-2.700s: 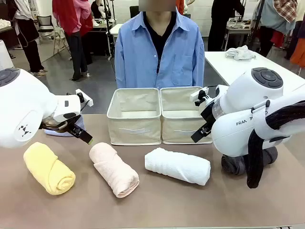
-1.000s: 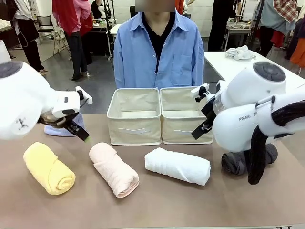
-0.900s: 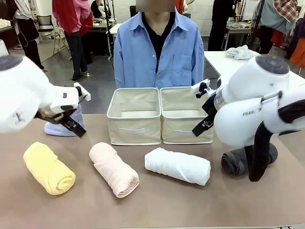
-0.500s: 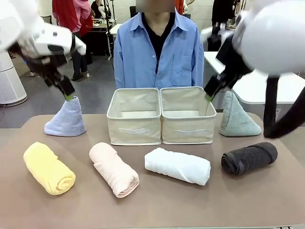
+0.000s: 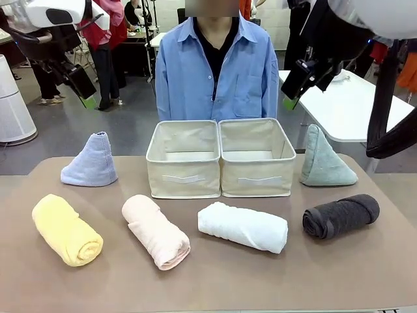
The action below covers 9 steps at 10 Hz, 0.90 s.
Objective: Sort the towels based on their folding style.
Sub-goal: Pick up one triangle-folded towel and place it in the left Fabric basket.
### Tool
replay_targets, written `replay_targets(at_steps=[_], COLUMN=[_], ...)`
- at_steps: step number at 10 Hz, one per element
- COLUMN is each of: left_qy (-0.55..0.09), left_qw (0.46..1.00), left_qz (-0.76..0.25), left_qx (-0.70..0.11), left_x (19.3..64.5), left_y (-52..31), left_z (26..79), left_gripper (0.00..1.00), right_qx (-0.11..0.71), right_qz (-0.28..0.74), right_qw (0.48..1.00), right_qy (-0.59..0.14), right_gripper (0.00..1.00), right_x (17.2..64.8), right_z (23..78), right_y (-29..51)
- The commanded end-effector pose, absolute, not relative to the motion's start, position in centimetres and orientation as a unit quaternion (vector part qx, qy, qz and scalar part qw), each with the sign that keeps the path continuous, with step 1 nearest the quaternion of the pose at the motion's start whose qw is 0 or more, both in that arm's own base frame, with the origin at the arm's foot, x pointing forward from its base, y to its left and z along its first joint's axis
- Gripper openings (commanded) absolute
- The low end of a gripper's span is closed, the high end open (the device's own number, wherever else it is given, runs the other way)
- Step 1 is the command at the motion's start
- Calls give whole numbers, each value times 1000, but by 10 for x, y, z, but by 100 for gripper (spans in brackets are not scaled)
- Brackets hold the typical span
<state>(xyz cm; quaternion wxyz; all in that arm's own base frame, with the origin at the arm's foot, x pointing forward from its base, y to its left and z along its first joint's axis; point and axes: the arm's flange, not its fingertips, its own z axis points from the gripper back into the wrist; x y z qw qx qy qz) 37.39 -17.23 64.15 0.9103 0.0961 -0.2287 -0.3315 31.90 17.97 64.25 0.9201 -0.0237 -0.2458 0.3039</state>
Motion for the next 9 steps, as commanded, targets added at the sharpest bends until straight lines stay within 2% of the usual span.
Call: replay_targets(at_steps=[1, 3, 4, 6, 7, 9], left_qy=[-220, -223, -137, -99, -91, -152], left_qw=[912, 911, 897, 805, 774, 716], left_qz=[-333, -332, -413, -520, -528, -545], left_qx=[92, 96, -76, -268, -337, -408], left_x=[381, 377, 399, 426, 441, 453], left_y=[-173, -173, -146, -90, -63, -6], left_z=[634, 637, 638, 642, 646, 641], left_gripper=[100, 100, 100, 100, 100, 100], right_qx=[-18, -24, 141, 320, 385, 449], right_qz=[307, 303, 354, 435, 445, 436], right_qw=[918, 921, 914, 836, 800, 756], right_qy=[-249, -242, -135, -99, -119, -191], right_gripper=[100, 100, 100, 100, 100, 100], right_x=[323, 321, 346, 387, 404, 434], right_z=[632, 636, 640, 645, 644, 631], right_y=[176, 179, 151, 76, 44, -21])
